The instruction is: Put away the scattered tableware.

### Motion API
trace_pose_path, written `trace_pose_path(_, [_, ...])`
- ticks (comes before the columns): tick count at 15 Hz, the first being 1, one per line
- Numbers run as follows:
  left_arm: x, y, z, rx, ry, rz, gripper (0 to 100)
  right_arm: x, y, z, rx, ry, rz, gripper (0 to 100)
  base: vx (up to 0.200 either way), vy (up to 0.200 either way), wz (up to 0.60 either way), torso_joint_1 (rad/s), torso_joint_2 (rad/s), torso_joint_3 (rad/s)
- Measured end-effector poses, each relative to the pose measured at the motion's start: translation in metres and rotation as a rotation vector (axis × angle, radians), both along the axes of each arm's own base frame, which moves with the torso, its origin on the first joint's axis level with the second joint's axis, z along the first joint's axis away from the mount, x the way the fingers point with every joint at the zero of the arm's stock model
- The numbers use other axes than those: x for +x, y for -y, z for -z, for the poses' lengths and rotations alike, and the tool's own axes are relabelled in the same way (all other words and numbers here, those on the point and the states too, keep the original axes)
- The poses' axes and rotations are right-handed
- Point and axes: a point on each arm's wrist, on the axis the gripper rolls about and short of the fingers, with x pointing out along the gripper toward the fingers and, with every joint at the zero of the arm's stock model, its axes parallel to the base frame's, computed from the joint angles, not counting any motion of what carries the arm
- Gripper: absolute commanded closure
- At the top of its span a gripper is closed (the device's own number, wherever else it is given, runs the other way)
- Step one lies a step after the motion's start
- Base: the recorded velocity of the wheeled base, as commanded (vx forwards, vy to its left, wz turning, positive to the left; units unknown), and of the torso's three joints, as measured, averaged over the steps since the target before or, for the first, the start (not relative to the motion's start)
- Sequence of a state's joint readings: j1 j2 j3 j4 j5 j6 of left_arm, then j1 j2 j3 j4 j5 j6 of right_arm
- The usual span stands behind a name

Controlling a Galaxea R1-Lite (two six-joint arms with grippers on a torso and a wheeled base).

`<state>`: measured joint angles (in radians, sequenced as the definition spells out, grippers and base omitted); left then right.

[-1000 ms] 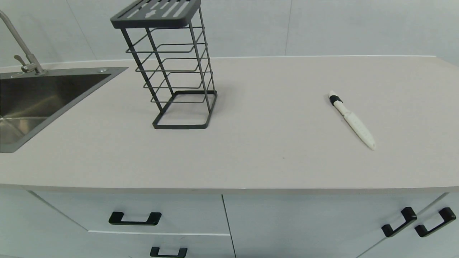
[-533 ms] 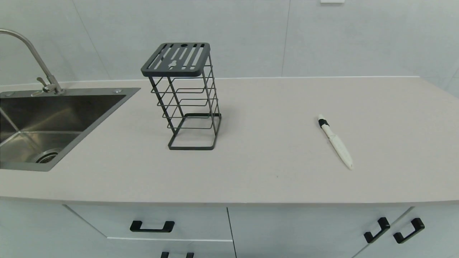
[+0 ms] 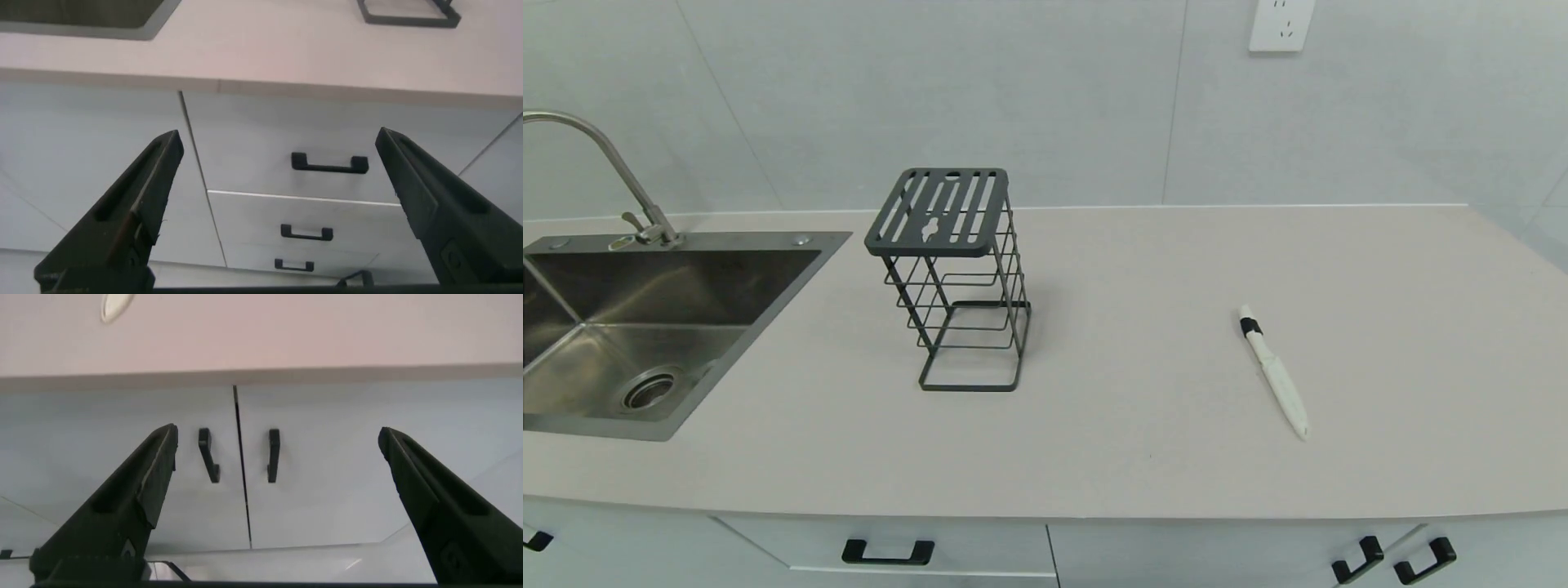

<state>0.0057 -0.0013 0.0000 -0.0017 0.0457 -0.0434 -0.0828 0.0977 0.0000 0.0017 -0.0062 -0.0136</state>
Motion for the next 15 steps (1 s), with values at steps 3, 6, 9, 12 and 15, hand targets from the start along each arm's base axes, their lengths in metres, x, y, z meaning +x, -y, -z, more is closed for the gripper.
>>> trace_pose_path(3, [0.0,0.0,0.0,0.0,0.0,0.0,0,0.0,0.0,0.0,0.0,0.0,0.0,0,0.0,0.0,0.0,0.289,-0.56,-0.274])
trace_pose_path(6, [0.0,0.0,0.0001,-0.001,-0.001,0.0,0,0.0,0.0,0.0,0.0,0.0,0.001,0,0.0,0.0,0.0,0.307,-0.59,-0.282])
trace_pose_path(9, [0.0,0.0,0.0,0.0,0.0,-0.001,0,0.0,0.0,0.0,0.001,0.0,0.002,0,0.0,0.0,0.0,0.284,-0.55,-0.272])
trace_pose_path(12, [0.0,0.0,0.0,-0.001,0.0,-0.001,0,0.0,0.0,0.0,0.0,0.0,0.001,0,0.0,0.0,0.0,0.214,-0.4,-0.198])
trace_pose_path(15, [0.0,0.0,0.0001,-0.001,-0.001,-0.001,0,0.0,0.0,0.0,-0.001,0.0,0.0,0,0.0,0.0,0.0,0.032,-0.06,-0.029])
